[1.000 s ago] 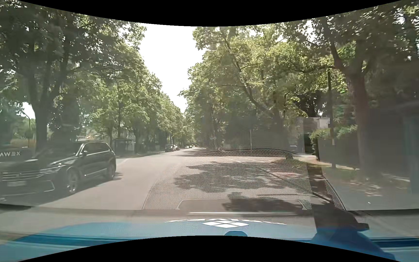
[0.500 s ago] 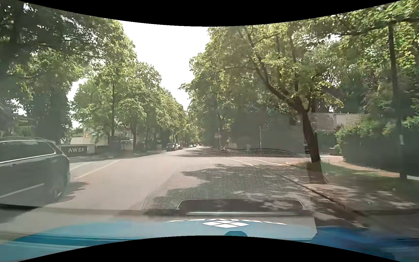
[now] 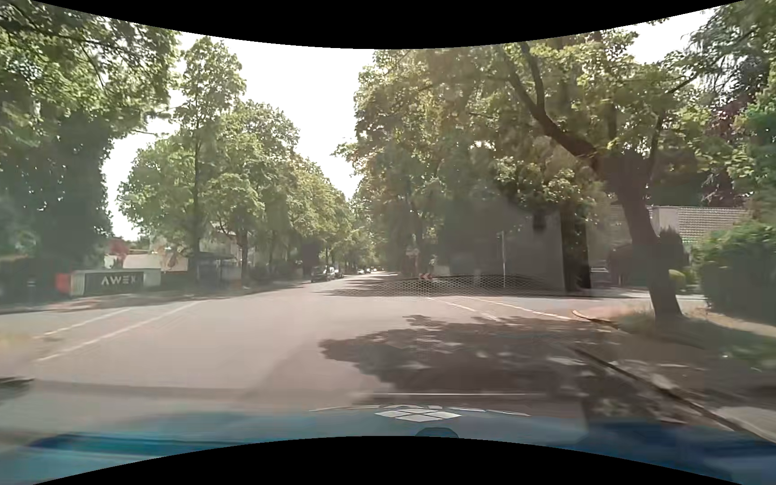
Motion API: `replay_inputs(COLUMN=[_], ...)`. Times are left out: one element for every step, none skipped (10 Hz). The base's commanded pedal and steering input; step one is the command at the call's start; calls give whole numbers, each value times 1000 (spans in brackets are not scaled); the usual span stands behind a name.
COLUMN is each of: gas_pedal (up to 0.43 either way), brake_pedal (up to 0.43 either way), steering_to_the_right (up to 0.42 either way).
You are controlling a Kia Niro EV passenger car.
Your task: Follow the waypoints while adhering to traffic rules and regulations
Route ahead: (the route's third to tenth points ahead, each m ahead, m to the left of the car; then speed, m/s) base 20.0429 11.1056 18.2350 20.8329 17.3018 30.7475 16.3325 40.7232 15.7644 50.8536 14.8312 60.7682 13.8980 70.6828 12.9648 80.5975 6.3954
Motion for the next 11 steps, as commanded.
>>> replay_inputs(gas_pedal=[59,59,59,59,39,39,39,47,47,59,67], brake_pedal=[0,0,0,0,0,0,0,0,0,0,0], steering_to_the_right=[-39,-43,-44,-45,-48,-53,-63,-74,-93,-116,-150])
